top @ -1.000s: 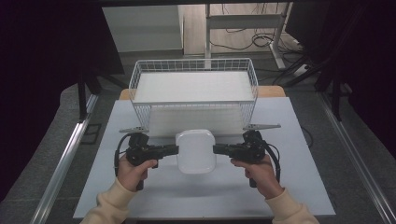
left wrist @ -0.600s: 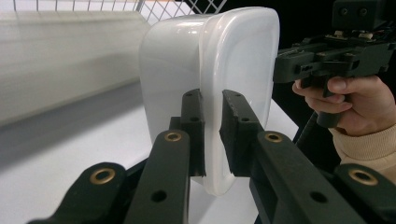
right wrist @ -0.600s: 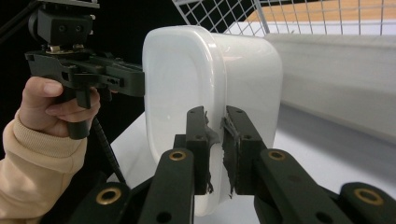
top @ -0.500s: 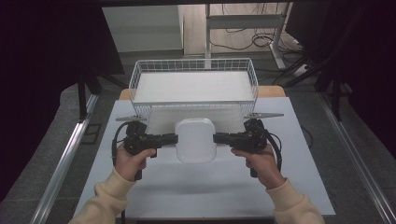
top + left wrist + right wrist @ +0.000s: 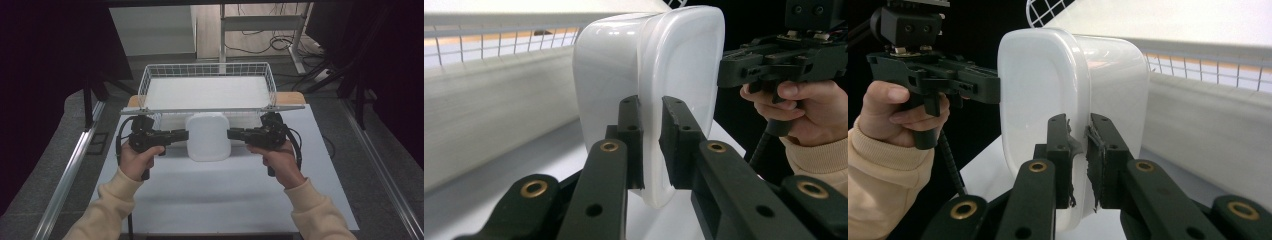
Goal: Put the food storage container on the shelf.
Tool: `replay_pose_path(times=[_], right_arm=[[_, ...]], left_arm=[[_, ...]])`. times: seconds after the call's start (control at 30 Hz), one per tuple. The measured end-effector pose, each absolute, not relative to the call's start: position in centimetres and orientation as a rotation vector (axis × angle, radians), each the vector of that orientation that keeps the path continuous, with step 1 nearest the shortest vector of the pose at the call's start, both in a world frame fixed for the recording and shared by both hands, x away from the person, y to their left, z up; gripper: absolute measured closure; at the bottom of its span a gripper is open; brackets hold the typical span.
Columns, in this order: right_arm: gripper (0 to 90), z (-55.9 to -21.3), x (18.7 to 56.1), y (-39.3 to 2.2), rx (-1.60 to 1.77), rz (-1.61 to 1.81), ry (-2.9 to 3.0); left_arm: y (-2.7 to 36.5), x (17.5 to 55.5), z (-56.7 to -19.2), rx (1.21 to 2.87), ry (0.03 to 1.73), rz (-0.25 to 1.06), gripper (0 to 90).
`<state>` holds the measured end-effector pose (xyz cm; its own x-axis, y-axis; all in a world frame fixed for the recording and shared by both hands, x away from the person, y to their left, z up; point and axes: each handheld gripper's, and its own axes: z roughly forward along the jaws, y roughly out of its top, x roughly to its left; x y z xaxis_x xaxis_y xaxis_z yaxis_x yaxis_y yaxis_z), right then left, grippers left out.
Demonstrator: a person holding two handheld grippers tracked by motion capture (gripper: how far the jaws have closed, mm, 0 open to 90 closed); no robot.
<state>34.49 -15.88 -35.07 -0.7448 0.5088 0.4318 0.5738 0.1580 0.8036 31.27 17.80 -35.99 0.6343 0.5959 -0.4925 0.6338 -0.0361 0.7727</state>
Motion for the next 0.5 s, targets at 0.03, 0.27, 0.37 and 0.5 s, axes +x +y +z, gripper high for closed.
replay_pose_path(times=[0.03, 0.27, 0.37, 0.5], right_arm=[[80.3, -34.9, 34.7, -15.8, -1.098, -1.674, -2.348], [80.3, -33.7, 35.5, -15.6, -1.093, -1.683, -2.372], [80.3, -33.2, 35.9, -15.5, -1.094, -1.687, -2.376], [80.3, -32.5, 36.3, -15.3, -1.096, -1.694, -2.380]], left_arm=[[17.8, 31.4, -35.9, 1.704, 1.013, -0.039, 79.7], [18.0, 32.3, -35.0, 1.694, 1.002, -0.033, 79.7], [18.1, 32.7, -34.5, 1.691, 1.000, -0.028, 79.7], [18.2, 33.3, -33.8, 1.687, 0.997, -0.025, 79.7]])
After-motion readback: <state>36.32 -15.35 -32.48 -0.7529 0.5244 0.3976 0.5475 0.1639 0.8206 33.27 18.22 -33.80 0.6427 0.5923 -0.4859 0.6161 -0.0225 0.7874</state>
